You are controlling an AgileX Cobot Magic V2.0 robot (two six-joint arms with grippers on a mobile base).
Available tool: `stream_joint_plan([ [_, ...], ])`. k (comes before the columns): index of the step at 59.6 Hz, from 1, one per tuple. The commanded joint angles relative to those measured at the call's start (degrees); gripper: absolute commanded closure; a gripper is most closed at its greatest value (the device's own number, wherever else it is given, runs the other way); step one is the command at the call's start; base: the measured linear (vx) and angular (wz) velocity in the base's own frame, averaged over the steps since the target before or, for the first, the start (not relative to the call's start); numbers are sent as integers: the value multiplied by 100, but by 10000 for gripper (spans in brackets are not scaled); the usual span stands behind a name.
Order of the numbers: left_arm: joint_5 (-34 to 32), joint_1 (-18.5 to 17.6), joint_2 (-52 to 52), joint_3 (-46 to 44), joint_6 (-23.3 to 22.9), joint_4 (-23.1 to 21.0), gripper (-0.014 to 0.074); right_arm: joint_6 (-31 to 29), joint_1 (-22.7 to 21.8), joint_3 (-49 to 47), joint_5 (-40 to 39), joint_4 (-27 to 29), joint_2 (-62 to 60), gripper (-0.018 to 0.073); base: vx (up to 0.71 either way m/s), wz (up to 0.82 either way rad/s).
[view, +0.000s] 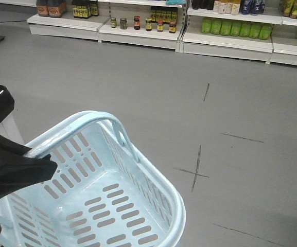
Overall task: Pick three apples into basket with both arms
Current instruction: 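Hold the basket in the left gripper while the base turns away, then drive the base with the held basket to the table of apples and oranges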
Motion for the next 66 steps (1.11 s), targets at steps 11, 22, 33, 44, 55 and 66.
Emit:
stream_joint_plan([
  [11, -474, -20, -75, -150, -64, -272, 602, -51, -38, 67, -418, -47, -72, 564, 24, -2],
  [22, -474, -20, -75, -150, -64, -272, 602, -51, -38, 67, -418, -47, -72, 564, 27, -7],
  [33, -474, -20, -75, -150, -64, -272, 602, -51, -38, 67, -418, -47, -72, 564, 30, -12],
  [44, -473, -20, -75, -150, -64, -272, 602, -51, -38, 67, -418, -47, -72, 564, 31, -19],
  [55, -473, -20, -75, -150, -64, -272, 602, -51, -38, 67, -418, -47, -72, 564, 32, -25],
  [66, -473, -20, -75, -150, -64, -272, 602, -51, -38, 67, -418, -47, -72, 564, 32, -26],
])
